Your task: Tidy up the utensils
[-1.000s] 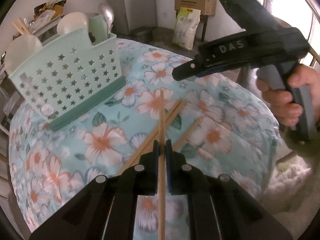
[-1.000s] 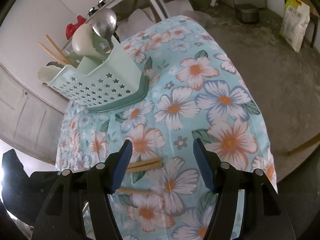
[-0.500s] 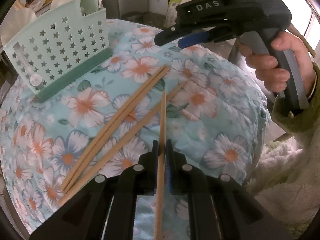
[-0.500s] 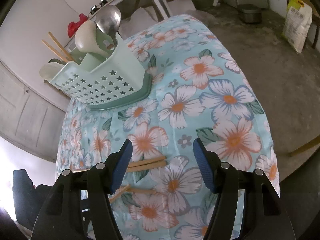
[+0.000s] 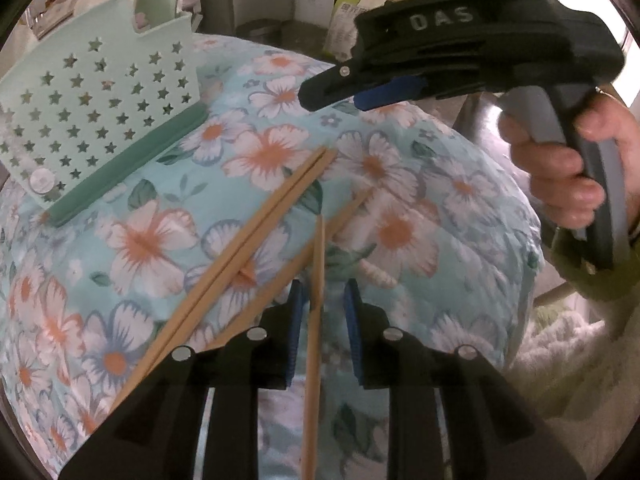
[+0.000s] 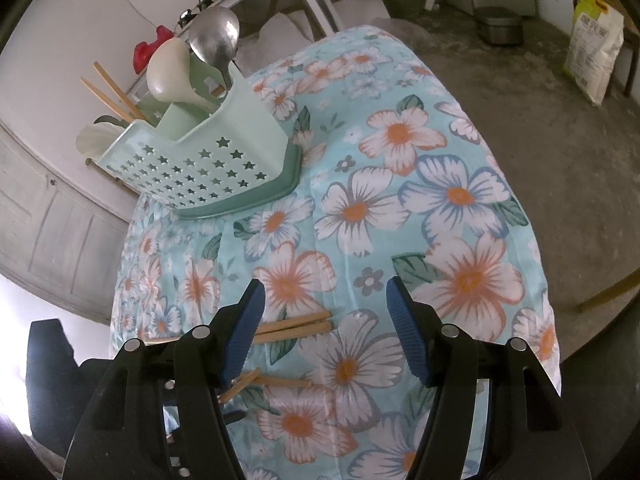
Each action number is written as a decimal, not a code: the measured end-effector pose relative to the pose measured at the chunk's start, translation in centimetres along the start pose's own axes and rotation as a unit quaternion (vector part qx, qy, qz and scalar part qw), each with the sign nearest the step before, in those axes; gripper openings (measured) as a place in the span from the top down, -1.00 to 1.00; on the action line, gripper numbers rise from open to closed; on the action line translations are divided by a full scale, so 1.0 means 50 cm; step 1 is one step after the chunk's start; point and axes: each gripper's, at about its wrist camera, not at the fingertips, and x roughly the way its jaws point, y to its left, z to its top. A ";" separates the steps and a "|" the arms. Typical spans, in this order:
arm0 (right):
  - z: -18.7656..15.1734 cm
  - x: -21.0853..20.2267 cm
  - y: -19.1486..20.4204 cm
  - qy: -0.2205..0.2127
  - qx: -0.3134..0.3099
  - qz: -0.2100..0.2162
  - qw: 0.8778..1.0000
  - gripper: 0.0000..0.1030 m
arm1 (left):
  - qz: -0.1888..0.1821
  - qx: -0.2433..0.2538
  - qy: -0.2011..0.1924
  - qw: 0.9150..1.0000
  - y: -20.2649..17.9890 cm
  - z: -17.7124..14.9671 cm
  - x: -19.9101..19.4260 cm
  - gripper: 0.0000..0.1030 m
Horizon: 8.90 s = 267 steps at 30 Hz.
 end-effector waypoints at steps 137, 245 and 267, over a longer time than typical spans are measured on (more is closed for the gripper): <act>0.042 -0.178 0.160 -0.137 -0.060 0.147 0.978 0.93 | 0.033 -0.243 -0.314 0.917 0.232 0.000 -0.408 0.89; 0.311 -0.147 0.256 -0.262 -0.191 0.074 0.943 0.00 | 0.188 -0.323 -0.310 0.874 0.252 -0.175 -0.323 -0.89; 0.172 -0.278 0.186 -0.281 -0.161 0.071 0.943 -0.37 | 0.205 -0.345 -0.326 0.856 0.221 -0.211 -0.365 -0.89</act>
